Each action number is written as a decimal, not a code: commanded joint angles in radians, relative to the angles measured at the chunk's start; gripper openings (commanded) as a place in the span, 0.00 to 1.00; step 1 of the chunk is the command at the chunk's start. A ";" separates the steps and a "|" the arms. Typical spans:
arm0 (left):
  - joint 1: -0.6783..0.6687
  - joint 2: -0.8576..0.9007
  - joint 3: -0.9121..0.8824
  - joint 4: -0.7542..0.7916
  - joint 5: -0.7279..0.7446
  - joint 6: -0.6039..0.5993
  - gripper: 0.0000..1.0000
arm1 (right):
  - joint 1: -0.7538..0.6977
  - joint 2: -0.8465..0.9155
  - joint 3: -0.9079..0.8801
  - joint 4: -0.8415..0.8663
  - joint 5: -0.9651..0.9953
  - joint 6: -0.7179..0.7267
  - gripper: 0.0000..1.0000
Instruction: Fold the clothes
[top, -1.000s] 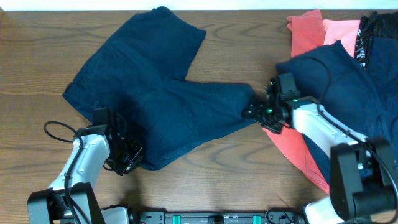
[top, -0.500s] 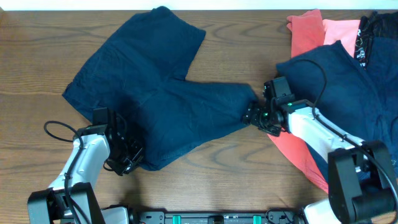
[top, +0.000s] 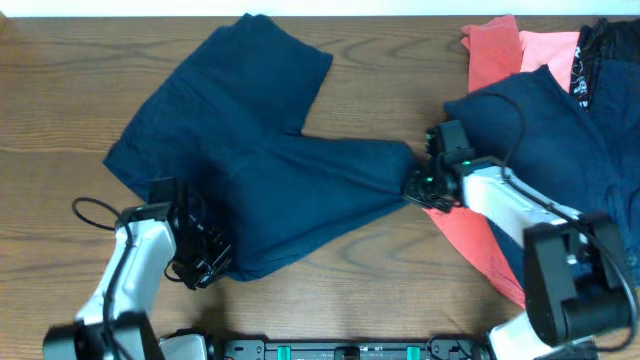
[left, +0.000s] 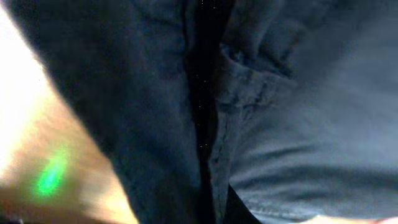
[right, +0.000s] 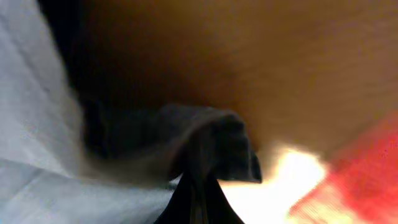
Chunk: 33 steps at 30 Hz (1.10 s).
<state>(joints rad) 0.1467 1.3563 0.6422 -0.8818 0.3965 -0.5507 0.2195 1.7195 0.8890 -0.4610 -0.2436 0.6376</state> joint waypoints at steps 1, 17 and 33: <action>-0.013 -0.115 0.062 -0.048 0.023 0.065 0.13 | -0.095 -0.136 0.054 -0.055 0.064 -0.083 0.01; -0.122 -0.781 0.130 -0.137 -0.045 -0.114 0.06 | -0.209 -0.438 0.390 -0.333 0.105 -0.330 0.01; -0.041 -0.336 0.130 0.280 -0.264 -0.313 0.06 | 0.036 -0.070 0.407 0.328 0.082 -0.365 0.01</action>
<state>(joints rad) 0.0586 0.9497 0.7666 -0.6250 0.2539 -0.7944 0.2428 1.5887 1.2690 -0.1993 -0.2573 0.2928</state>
